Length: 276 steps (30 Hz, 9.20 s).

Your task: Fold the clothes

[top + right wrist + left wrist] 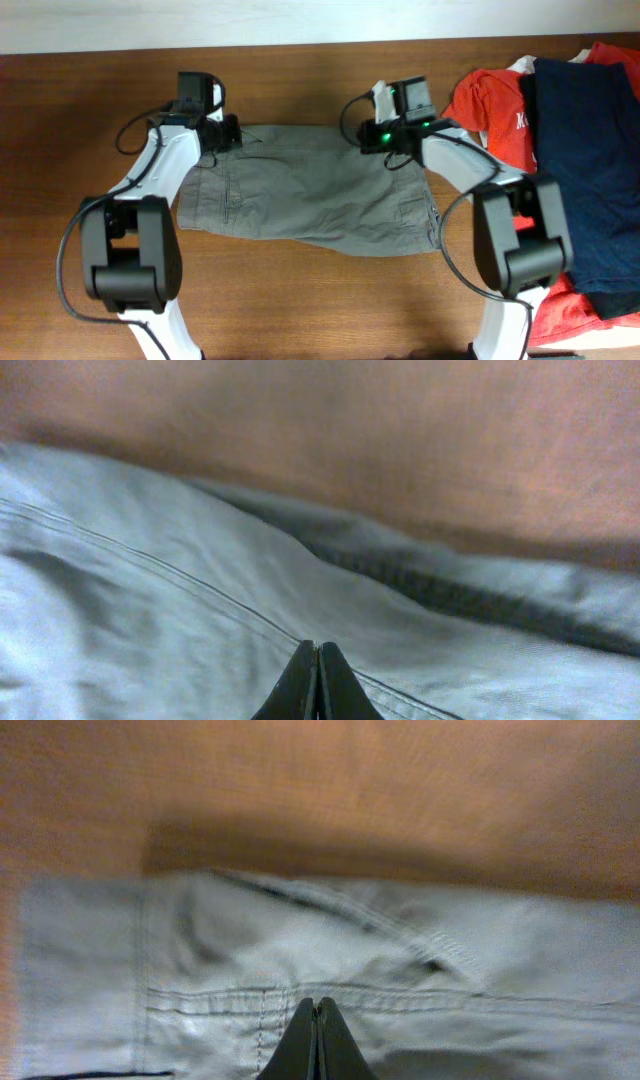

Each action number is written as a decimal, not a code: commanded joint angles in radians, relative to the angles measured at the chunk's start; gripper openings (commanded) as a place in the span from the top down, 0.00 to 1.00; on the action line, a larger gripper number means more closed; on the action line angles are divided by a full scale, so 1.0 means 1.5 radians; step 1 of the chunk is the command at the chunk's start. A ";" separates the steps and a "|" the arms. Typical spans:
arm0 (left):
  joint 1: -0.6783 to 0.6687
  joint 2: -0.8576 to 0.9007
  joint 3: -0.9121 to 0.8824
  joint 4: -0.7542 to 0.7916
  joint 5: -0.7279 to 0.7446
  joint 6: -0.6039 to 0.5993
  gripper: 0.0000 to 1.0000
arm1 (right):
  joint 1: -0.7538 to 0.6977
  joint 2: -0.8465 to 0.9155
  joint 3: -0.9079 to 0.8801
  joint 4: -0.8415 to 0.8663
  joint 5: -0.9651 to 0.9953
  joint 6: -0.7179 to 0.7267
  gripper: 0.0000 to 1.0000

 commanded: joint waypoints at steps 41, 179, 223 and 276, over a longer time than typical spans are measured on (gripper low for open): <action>0.122 -0.039 0.005 -0.252 -0.004 0.220 0.20 | -0.001 -0.255 0.086 -0.225 0.258 0.026 0.02; 0.039 -0.120 0.303 -0.496 0.082 0.059 0.99 | 0.058 0.044 0.048 -0.447 0.017 0.109 0.96; -0.121 0.019 0.435 -0.559 0.252 0.086 1.00 | -0.048 -0.091 0.358 -0.696 -0.112 -0.009 0.96; -0.077 0.001 -0.149 -0.133 -0.293 0.043 1.00 | -0.154 0.109 0.585 -0.711 0.014 0.028 0.02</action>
